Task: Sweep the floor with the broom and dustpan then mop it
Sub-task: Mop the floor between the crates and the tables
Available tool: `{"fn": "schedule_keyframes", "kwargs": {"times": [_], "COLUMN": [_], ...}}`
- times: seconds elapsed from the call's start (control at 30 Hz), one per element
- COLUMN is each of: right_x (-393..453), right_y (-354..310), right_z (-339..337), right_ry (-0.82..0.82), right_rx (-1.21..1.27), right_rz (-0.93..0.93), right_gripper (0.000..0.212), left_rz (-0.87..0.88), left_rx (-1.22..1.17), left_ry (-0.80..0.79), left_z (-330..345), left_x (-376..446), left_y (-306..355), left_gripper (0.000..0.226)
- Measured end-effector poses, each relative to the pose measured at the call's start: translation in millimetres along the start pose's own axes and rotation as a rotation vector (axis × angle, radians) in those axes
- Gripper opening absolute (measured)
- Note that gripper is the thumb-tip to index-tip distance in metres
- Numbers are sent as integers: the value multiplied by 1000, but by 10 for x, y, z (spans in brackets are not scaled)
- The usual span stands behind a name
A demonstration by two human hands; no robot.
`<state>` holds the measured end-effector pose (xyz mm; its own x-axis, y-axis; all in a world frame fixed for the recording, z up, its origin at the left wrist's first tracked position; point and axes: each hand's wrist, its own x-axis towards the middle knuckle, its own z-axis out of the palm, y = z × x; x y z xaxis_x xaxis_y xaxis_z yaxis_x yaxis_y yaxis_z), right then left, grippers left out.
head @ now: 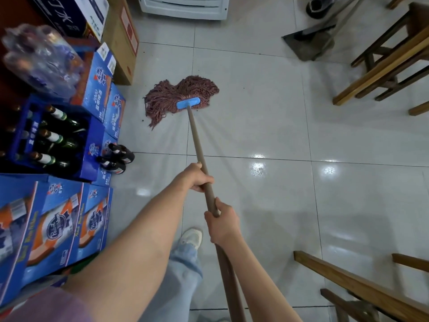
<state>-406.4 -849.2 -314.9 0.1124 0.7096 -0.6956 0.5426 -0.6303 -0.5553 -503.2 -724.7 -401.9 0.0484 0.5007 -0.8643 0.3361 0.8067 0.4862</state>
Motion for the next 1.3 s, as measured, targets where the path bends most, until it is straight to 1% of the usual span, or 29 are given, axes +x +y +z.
{"fn": "schedule_keyframes", "kwargs": {"times": [0.13, 0.33, 0.4, 0.47, 0.53, 0.63, 0.67, 0.7, 0.77, 0.8, 0.87, 0.97, 1.03, 1.17, 1.3], "right_x": [-109, -532, -719, -899, -1109, -1468, -1586, -1699, -1930, -2038, -2222, -2391, -2435, -2338, -2202], "right_y": [102, 457, 628, 816, 1017, 1361, 1491, 1628, 1893, 2020, 2240, 2465, 2511, 2453, 2354], "right_z": [-37, -30, -30, -28, -12, 44, 63, 81, 94, 98, 112, 131, 134, 204, 288], "right_ry": [1, -12, -9, -1, 3, 8, 12, 18, 30, 28, 31, 44, 27, 19, 27], "right_rx": [15, -16, -29, -37, -35, -18, -9, -2, -2, -2, 2, -8, -40, -24, 19], "right_rz": [14, -7, -18, -26, -31, -25, -15, -4, 10, 19, 44, 58, 61, 71, 87], "right_gripper": [34, 29, 25, 28, 28, 25, 25, 25, 25, 25, 26, 23, 9, 23, 21], "left_rz": [-10, -3, 19, 54, 89, 131, 131, 124, 87, 74, 50, 28, 7, -40, -78], "left_rx": [-10, -17, -4, 36, 65, 63, 45, 18, -41, -70, -144, -233, -310, -419, -419], "left_ry": [-11, -1, 16, 44, 56, 79, 80, 81, 57, 39, 16, -23, -44, -46, -120], "left_z": [86, 360, 497, 633, 780, 1031, 1126, 1227, 1448, 1550, 1734, 1939, 2025, 1999, 1850], "left_x": [-90, -407, -551, -725, -927, -1207, -1294, -1362, -1461, -1521, -1639, -1795, -1832, -1810, -1735], "left_y": [-76, -464, -643, -823, -1024, -1379, -1506, -1633, -1897, -2007, -2202, -2395, -2467, -2479, -2411], "left_gripper": [92, 89, 77, 53, 36, 29, 32, 42, 77, 84, 84, 76, 67, 41, 27]}}
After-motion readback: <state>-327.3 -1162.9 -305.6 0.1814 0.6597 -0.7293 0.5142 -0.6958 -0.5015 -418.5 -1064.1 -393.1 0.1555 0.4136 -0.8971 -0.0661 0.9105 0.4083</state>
